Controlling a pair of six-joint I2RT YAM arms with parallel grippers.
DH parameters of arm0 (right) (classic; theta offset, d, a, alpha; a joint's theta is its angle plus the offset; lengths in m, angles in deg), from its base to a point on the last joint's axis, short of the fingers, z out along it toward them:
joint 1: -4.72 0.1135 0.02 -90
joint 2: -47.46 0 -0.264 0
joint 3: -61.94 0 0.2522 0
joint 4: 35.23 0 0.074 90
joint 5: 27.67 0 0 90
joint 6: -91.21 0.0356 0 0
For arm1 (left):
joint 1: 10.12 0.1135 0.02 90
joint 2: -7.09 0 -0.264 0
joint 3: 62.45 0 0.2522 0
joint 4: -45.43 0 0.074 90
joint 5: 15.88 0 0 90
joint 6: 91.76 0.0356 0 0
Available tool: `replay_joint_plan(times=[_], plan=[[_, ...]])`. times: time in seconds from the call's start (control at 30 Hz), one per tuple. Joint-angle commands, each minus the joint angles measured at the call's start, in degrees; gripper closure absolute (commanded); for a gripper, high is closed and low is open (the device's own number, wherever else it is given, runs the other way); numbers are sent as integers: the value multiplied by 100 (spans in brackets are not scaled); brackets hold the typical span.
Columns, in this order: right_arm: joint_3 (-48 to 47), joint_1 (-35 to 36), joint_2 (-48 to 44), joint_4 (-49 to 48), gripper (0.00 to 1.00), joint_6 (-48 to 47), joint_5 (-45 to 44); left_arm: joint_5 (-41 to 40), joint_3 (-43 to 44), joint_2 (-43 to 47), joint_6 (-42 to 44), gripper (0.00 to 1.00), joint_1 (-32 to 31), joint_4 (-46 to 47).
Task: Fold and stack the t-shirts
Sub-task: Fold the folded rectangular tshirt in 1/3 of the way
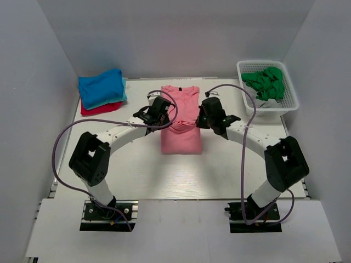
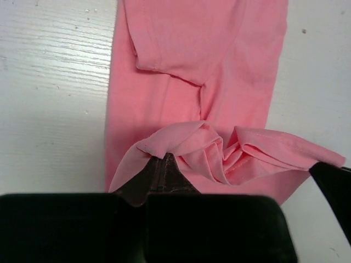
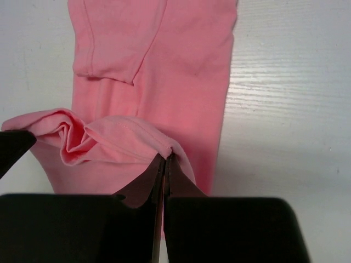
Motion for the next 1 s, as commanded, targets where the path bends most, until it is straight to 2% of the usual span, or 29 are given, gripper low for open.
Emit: replay_joint_plan(times=[0.0, 0.17, 0.47, 0.57, 0.6, 0.63, 0.67, 0.7, 0.8, 0.83, 0.9, 0.97], plan=[[-469, -115, 320, -323, 100, -141, 113, 56, 194, -100, 150, 100, 166, 200], [-750, -282, 769, -402, 100, -80, 61, 56, 466, -540, 281, 100, 359, 332], [-1595, -493, 1806, 125, 100, 149, 69, 802, 1108, -1436, 756, 100, 518, 429], [-1631, -554, 1903, 213, 100, 289, 52, 855, 1039, -1437, 809, 90, 518, 543], [-1631, -563, 1921, 222, 90, 333, 52, 856, 1038, -1437, 878, 78, 570, 604], [-1631, -572, 1930, 204, 80, 333, 61, 856, 1038, -1437, 879, 73, 571, 605], [-1648, -598, 1939, 187, 71, 316, 52, 856, 1038, -1437, 966, 64, 571, 605], [-1753, -598, 1956, 230, 64, 316, 52, 856, 1116, -1376, 967, 46, 571, 605], [-1955, -651, 1948, 459, 38, 228, 34, 856, 1292, -1236, 1151, 9, 571, 448], [-1982, -634, 1852, 546, 25, 211, 26, 856, 1293, -1165, 1204, 0, 571, 377], [-1869, -625, 1562, 495, 10, 158, 156, 856, 1232, -875, 1275, 0, 571, 245], [-1447, -616, 1168, 459, 10, 228, 410, 909, 918, -464, 1345, 0, 519, 69]])
